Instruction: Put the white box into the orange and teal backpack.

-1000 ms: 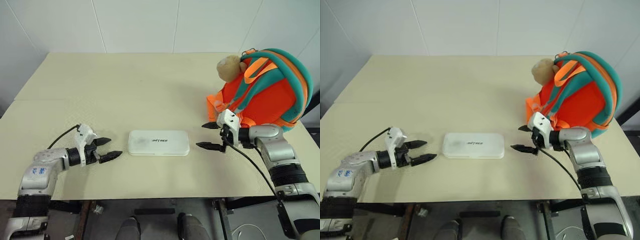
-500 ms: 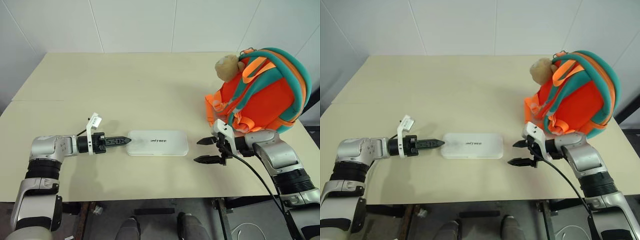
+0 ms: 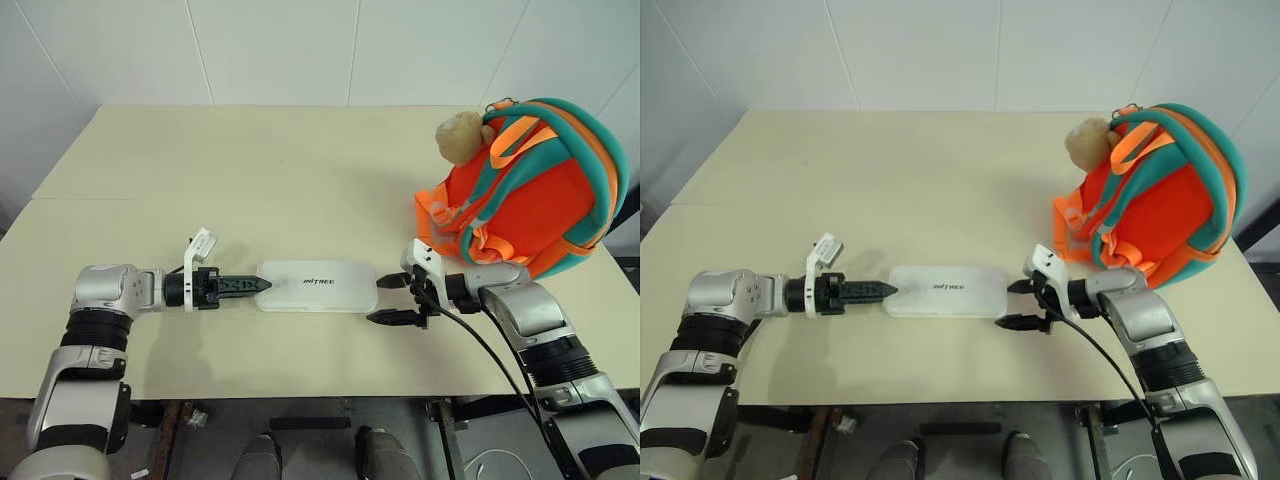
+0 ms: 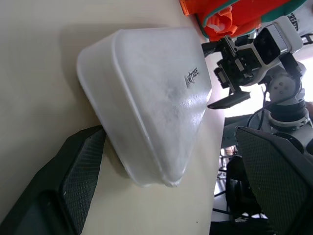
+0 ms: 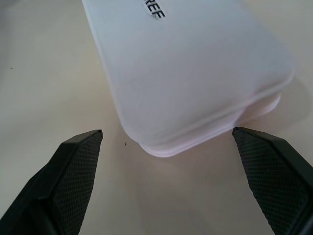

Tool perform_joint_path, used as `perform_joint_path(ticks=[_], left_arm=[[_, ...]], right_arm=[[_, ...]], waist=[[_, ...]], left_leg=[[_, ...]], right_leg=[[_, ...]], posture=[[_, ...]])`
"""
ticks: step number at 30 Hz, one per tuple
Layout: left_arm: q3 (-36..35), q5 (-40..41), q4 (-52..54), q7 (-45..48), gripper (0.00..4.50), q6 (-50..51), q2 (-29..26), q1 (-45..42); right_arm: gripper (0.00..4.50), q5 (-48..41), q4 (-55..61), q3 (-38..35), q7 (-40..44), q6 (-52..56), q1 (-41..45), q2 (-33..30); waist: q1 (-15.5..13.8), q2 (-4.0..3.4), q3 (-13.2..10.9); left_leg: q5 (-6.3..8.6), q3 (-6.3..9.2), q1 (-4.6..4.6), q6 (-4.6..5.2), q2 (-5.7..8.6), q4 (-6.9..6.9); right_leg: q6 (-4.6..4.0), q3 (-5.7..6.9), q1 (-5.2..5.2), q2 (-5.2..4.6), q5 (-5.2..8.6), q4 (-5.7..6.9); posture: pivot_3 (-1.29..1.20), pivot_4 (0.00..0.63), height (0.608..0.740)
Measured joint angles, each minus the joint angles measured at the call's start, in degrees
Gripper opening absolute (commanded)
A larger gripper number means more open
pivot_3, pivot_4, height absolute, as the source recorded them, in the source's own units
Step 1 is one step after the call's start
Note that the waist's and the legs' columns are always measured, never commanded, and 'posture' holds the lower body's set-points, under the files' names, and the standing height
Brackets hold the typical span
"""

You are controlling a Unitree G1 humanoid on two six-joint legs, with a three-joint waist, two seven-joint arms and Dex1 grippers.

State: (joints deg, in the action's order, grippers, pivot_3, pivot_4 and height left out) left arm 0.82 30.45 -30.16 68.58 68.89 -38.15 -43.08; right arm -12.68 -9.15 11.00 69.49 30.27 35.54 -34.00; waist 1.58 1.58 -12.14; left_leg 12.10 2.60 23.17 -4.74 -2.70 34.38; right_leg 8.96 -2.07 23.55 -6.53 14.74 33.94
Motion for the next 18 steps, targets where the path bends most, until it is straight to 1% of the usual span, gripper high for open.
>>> perform_joint_path(ticks=[10,14,17,18], left_arm=[[-0.32,0.65,-3.89,0.50,4.49,2.63,3.35,-1.90],[-0.32,0.71,-4.57,0.89,4.49,2.81,3.63,-2.19],[-0.39,0.98,-5.08,0.99,3.90,3.96,3.92,-2.34],[-0.44,1.05,-5.72,0.97,3.57,4.47,4.05,-2.34]], right_arm=[[4.49,1.36,-0.32,0.74,-0.64,-4.24,0.98,2.31],[4.49,2.00,-0.32,1.31,-0.79,-5.56,0.86,2.24],[4.50,2.51,-0.75,1.31,-0.90,-7.15,-0.07,1.17],[4.50,2.57,-1.41,1.29,-1.01,-7.78,-0.31,0.78]], waist=[[-0.10,-0.01,0.01],[-0.08,-0.01,0.01],[-0.07,-0.01,0.01],[0.01,-0.01,0.01]], left_leg=[[0.00,0.00,-0.01,0.00,0.00,0.05],[0.00,0.00,-0.01,0.00,0.00,0.11],[0.01,0.00,0.00,0.01,0.00,0.10],[0.02,0.00,0.00,0.01,0.00,0.10]], right_leg=[[0.01,0.00,-0.04,0.00,-0.01,0.02],[0.03,0.00,-0.05,-0.01,-0.02,0.02],[0.02,0.00,-0.05,-0.01,-0.01,0.01],[0.02,0.00,-0.05,0.00,-0.01,0.00]], posture=[[0.00,0.150,0.740],[0.00,0.150,0.740],[0.00,0.150,0.740],[0.00,0.150,0.740]])
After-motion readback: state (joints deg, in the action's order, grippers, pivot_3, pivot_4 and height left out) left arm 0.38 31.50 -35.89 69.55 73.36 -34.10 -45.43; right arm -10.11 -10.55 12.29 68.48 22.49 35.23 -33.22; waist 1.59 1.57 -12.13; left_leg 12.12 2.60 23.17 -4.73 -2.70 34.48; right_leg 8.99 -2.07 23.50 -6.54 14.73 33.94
